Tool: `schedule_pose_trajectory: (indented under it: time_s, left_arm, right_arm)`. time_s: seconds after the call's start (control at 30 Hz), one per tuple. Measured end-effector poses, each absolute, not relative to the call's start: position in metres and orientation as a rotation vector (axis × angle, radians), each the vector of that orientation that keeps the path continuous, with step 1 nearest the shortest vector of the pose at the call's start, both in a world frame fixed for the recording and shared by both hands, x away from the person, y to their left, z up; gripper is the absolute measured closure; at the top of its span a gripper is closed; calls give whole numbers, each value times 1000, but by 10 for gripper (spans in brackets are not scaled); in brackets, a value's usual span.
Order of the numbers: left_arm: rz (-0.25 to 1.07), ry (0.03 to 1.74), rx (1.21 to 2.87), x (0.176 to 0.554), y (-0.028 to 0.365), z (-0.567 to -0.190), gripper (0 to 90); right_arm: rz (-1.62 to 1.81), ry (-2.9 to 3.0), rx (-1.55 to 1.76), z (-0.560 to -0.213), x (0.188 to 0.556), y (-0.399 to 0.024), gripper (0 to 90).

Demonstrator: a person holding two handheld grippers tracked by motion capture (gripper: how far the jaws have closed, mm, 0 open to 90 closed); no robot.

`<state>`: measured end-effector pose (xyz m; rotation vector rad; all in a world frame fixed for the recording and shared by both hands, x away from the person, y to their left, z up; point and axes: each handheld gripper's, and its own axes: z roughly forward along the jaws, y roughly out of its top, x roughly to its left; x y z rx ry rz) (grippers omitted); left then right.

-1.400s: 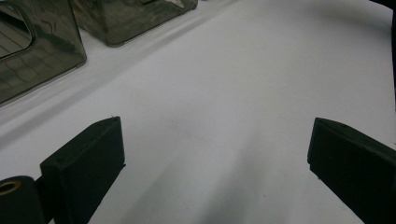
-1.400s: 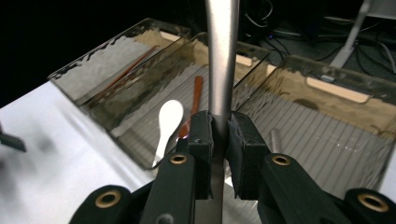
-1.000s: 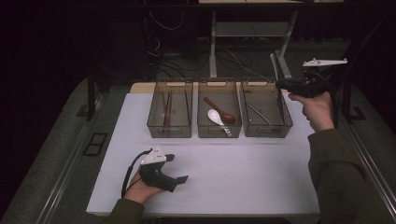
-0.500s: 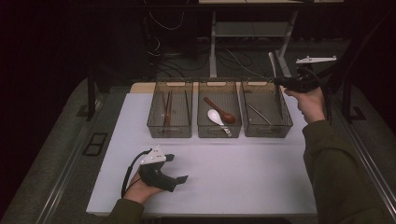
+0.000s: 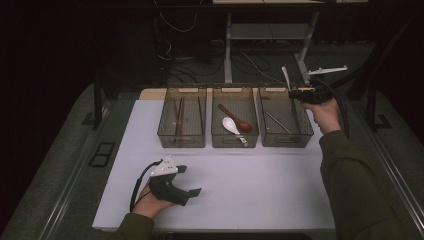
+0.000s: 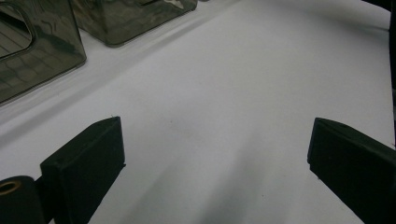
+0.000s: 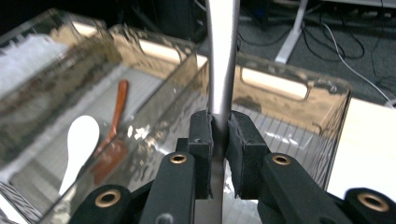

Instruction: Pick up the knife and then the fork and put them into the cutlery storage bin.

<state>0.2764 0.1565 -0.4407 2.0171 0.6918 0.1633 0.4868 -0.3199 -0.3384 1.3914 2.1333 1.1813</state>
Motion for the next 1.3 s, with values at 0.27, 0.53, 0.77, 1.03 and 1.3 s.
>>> schedule_pose_trajectory:
  time_s: [0.27,0.53,0.77,1.03,1.3]
  left_arm:
    - [160,692,2016,277,156,-441,29]
    - [159,692,2014,276,156,-440,29]
    - [159,691,2014,276,156,-440,29]
    - [161,687,2016,276,156,-440,29]
    - [160,688,2019,276,156,-440,29]
  right_arm:
    - [1083,2203,1450,-350,495,-315,798]
    - [994,2258,1517,-364,503,-313,797]
    - [999,2266,1530,-361,508,-312,898]
    - [1005,2274,1534,-362,507,-309,890]
    - [1052,2267,1508,-365,499,-313,602]
